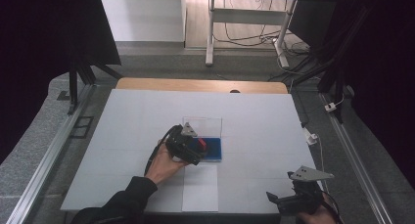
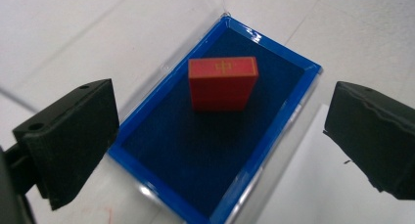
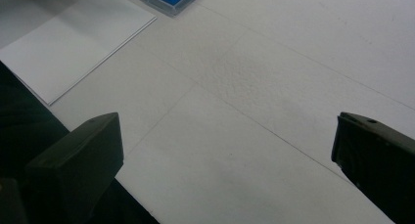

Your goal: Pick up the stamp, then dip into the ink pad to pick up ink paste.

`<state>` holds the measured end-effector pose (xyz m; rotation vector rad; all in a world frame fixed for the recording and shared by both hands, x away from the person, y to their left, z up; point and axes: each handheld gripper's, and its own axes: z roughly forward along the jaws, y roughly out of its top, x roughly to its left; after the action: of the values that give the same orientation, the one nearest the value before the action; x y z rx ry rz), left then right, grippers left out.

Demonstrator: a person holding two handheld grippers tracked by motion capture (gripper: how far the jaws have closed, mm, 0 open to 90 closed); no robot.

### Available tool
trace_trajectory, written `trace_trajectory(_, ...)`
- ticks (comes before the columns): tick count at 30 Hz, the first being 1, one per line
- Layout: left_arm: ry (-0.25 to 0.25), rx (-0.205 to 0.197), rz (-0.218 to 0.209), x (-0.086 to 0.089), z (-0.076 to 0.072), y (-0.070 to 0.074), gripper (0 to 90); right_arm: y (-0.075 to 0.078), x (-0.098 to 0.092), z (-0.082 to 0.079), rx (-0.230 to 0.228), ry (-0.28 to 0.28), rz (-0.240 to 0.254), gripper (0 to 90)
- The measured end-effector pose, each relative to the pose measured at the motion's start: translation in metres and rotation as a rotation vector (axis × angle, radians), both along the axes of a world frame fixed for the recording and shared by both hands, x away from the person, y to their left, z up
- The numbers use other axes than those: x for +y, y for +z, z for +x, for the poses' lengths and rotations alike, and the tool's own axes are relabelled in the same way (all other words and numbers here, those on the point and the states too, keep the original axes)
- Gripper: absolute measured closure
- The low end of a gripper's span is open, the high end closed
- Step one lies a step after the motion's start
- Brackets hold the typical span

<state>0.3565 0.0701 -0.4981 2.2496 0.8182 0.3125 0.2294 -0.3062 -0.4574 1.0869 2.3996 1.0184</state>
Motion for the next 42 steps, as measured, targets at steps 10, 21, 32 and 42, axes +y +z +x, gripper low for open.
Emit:
trace_trajectory(10,0.022,-0.004,0.010,-0.010,0.011,-0.002,25.6,0.000,0.000,0.000,0.002,0.003,0.001,0.0)
trace_trajectory(21,-0.005,0.028,0.016,-0.012,0.012,-0.001,57.9,0.000,0.000,0.000,0.006,0.012,0.001,0.0)
trace_trajectory(32,-0.016,0.044,-0.017,-0.008,0.012,0.010,58.4,0.000,0.000,0.000,0.005,0.014,0.003,0.0)
trace_trajectory(42,-0.010,0.031,-0.024,-0.007,0.010,0.020,58.4,0.000,0.000,0.000,0.003,0.016,0.003,0.0)
